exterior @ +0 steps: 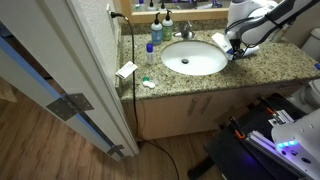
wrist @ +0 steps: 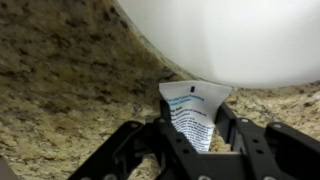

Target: Place the toothpaste upright on the counter

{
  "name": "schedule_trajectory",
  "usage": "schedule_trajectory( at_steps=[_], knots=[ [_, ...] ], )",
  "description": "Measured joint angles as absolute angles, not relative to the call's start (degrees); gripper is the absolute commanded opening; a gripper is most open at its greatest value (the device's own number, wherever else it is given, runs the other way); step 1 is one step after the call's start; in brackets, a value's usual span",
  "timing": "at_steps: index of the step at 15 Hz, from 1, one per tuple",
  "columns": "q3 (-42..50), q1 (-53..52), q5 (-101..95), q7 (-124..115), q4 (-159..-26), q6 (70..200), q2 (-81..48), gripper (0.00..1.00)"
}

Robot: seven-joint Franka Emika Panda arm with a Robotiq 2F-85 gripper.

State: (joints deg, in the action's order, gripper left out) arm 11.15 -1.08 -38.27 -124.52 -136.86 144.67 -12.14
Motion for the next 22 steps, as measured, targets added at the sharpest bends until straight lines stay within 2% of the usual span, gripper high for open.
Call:
schedule_trajectory(
  at_steps=[4,8,10,11,13,14,16,19,20,21,22],
  knots=[
    [10.8,-1.0,-38.0,-124.1,-137.3,144.8,-11.5,0.15],
    [8.1,3.5,-23.2,-108.0,-140.7,147.7,-7.3,0.05],
    [5.0,8.0,-14.8,-98.8,-143.8,148.9,-3.6,0.03],
    [3.6,9.8,-10.1,-94.2,-145.3,149.0,-1.6,0.05],
    [3.1,10.7,0.1,-84.7,-147.8,148.6,2.6,0.02],
    [3.6,10.2,5.2,-80.1,-148.6,147.7,4.7,0.04],
    [8.5,7.2,13.0,-71.3,-149.0,144.0,9.5,0.04],
    [20.5,4.0,20.4,-58.3,-149.0,137.9,16.5,0.01],
    [24.8,4.0,22.6,-53.6,-148.9,135.9,18.2,0.03],
    [29.0,4.3,24.7,-49.1,-148.6,134.0,19.4,0.12],
    [32.9,4.5,26.9,-44.6,-148.2,132.3,20.1,0.12]
  ],
)
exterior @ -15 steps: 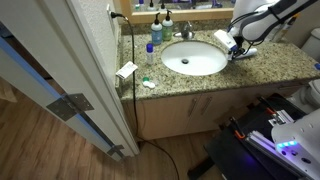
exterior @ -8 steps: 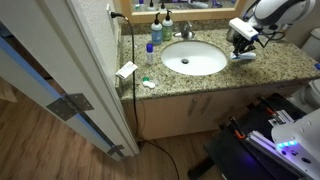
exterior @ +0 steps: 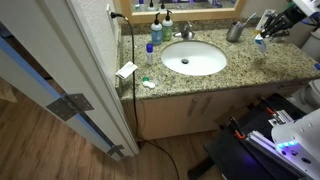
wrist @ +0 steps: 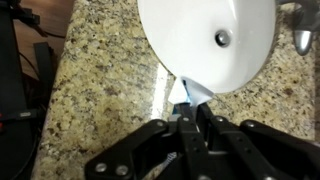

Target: Place the toothpaste upright on the counter

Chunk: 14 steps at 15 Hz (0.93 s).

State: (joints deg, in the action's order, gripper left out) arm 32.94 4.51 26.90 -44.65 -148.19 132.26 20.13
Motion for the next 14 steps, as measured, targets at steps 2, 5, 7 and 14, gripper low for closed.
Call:
schedule_trajectory(
  at_steps=[2,5,7,14],
  knots=[
    [37.7,5.0,28.8,-39.5,-147.6,130.2,21.0,0.03],
    [35.8,6.9,30.1,-38.6,-147.6,129.0,20.8,0.03],
    [35.4,8.0,34.3,-34.3,-146.2,121.7,20.1,0.03],
    [49.3,5.7,49.3,-24.1,-133.2,96.3,5.3,0.03]
  ],
)
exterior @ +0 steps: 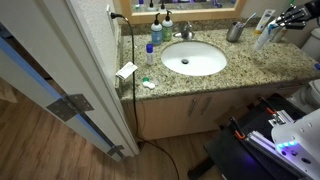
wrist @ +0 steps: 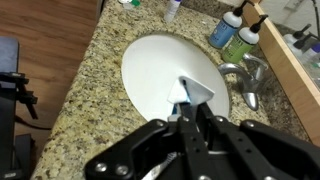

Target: Place the toothpaste upright on the counter

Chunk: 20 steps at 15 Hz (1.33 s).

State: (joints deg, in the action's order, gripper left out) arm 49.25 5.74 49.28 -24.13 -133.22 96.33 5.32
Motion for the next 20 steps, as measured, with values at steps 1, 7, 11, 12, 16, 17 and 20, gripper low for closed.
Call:
schedule_trajectory(
  at_steps=[1,7,11,12,16,17,20],
  knots=[
    [49.5,5.6,49.7,-23.9,-132.4,95.9,3.9,0.03],
    [44.4,13.1,59.8,-24.8,-130.5,87.0,-3.5,0.03],
    [42.6,19.8,68.6,-24.8,-126.5,77.6,-14.2,0.12],
    [41.9,20.9,69.5,-24.8,-125.8,77.1,-16.4,0.12],
    [40.6,21.9,70.2,-24.8,-124.7,77.0,-19.7,0.03],
    [40.3,21.9,70.2,-24.8,-124.7,77.4,-19.8,0.05],
    [39.3,22.2,70.7,-24.8,-124.8,78.7,-20.1,0.03]
  ],
)
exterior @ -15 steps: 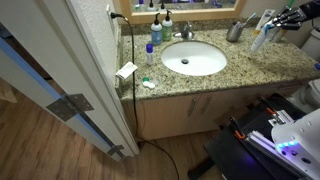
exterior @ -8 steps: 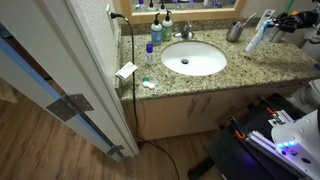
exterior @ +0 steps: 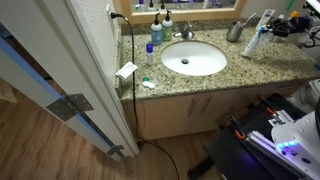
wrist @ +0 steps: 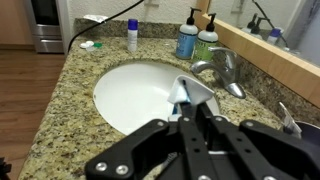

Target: Place the toothpaste upright on the counter

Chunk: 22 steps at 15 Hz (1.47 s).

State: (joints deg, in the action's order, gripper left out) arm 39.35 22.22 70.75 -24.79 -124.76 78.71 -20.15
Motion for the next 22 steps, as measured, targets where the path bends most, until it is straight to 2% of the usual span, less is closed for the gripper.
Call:
schedule_trajectory(
  at_steps=[7,8,9,12,17,19,22],
  knots=[
    [37.6,23.9,72.4,-24.5,-124.8,79.9,-21.7,0.02],
    [37.4,24.2,72.4,-24.5,-124.8,79.9,-21.7,0.16],
    [37.3,24.4,72.4,-24.4,-124.8,79.9,-21.7,0.36],
    [37.2,24.7,72.2,-24.4,-124.8,80.0,-21.4,0.55],
    [39.6,24.7,63.2,-23.0,-124.9,81.9,-18.5,0.92],
    [41.4,24.6,56.5,-23.1,-125.2,83.8,-15.0,1.00],
    [43.6,24.1,47.5,-24.4,-126.2,90.6,-6.7,1.00]
  ],
)
